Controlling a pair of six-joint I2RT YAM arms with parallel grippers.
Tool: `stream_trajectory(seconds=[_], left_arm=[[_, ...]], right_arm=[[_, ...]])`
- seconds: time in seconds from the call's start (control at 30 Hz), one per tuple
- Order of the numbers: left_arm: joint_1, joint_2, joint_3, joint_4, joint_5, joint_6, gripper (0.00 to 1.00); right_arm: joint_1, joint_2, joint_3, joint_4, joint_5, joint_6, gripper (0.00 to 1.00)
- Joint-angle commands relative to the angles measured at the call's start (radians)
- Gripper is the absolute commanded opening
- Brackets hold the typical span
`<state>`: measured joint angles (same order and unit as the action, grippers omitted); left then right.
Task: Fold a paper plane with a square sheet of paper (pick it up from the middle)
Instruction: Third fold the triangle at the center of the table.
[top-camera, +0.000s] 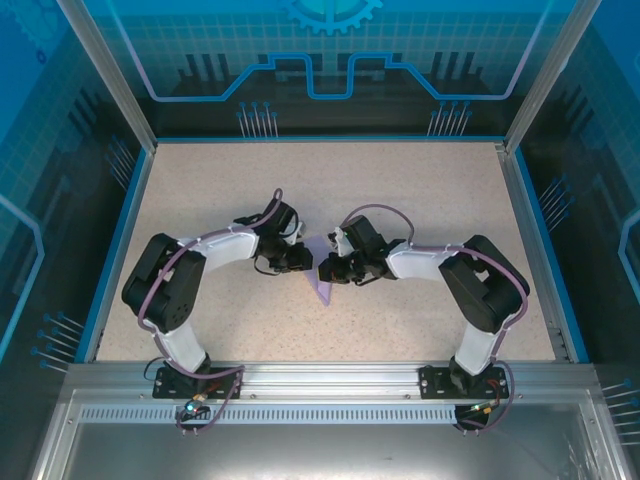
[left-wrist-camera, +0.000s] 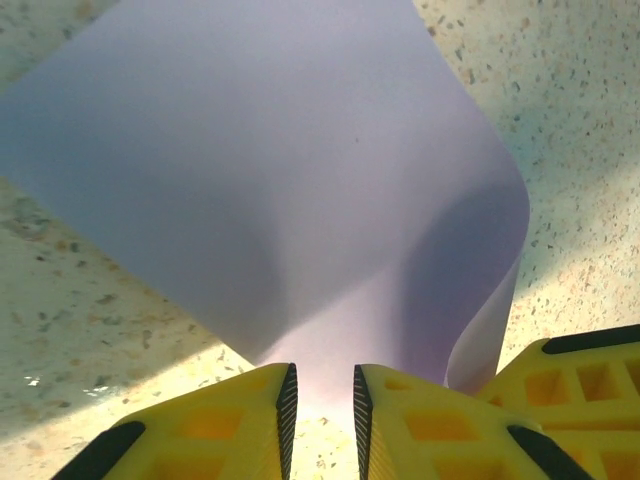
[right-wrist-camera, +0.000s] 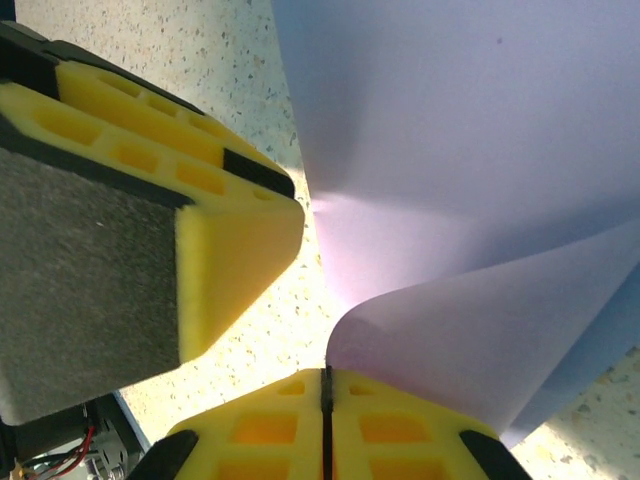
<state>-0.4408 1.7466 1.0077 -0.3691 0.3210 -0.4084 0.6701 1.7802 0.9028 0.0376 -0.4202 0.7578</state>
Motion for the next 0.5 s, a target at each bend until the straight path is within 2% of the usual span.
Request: stream_trajectory(seconds=[0.0,0.47], left_arm=[[0.017,0.026,0.038,-0.022,0.005,0.034,0.25],[0.029,0.123,0.089,-0.026,-0.002,0.068,0.24]], right_arm=[[0.019,0.026,0.03,-0.01,0.016,0.011,0.09],[0.032,0.03,0.038,-0.034,0.081,0.055,0.09]])
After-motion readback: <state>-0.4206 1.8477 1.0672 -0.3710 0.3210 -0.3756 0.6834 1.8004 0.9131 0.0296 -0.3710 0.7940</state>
